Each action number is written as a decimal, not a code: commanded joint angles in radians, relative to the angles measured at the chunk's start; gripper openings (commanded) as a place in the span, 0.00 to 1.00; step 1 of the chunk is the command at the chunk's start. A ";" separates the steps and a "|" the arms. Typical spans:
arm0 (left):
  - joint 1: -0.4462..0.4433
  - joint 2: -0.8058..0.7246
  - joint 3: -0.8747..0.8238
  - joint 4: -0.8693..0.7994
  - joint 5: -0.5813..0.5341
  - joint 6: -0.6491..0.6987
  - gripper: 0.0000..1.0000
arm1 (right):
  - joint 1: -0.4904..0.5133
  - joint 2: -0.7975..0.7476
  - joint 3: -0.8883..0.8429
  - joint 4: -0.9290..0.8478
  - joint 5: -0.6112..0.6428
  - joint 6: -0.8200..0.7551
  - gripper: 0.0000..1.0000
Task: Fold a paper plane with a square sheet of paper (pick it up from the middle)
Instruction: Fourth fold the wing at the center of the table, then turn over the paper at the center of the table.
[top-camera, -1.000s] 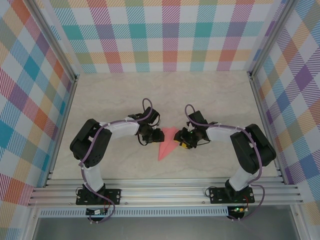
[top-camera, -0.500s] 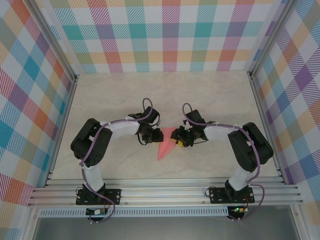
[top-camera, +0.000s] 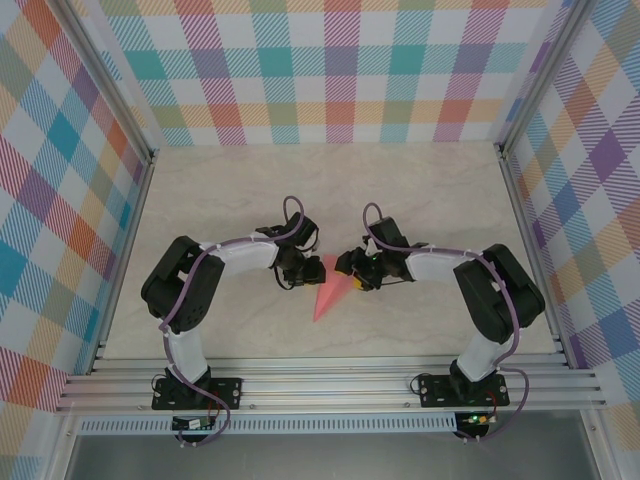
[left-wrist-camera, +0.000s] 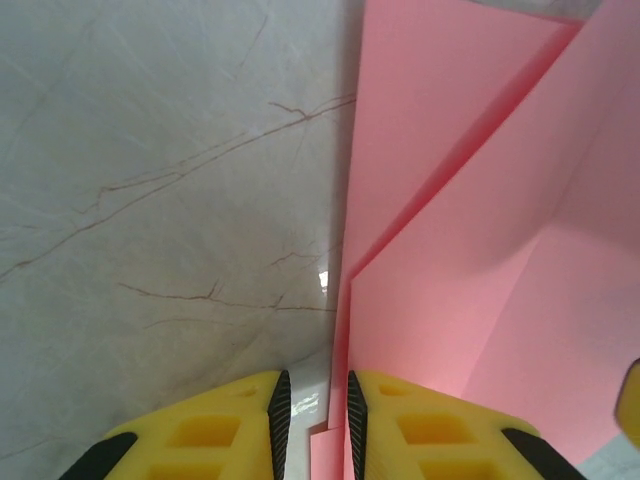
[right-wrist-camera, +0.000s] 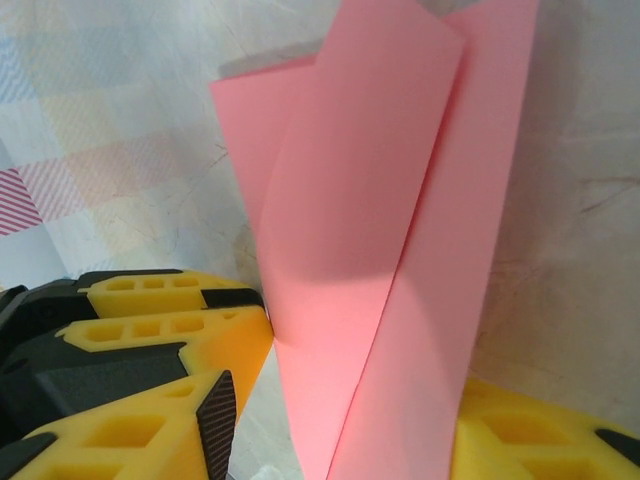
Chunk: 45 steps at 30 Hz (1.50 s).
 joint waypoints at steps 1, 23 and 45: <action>0.010 0.014 -0.017 -0.001 0.017 -0.012 0.24 | 0.017 0.011 -0.012 0.072 -0.001 0.032 0.50; 0.016 -0.029 -0.037 -0.020 -0.006 -0.021 0.24 | 0.026 0.065 0.039 0.080 0.047 0.017 0.36; 0.036 -0.366 -0.151 -0.011 -0.167 -0.070 0.33 | 0.026 -0.029 0.320 -0.472 0.214 -0.383 0.07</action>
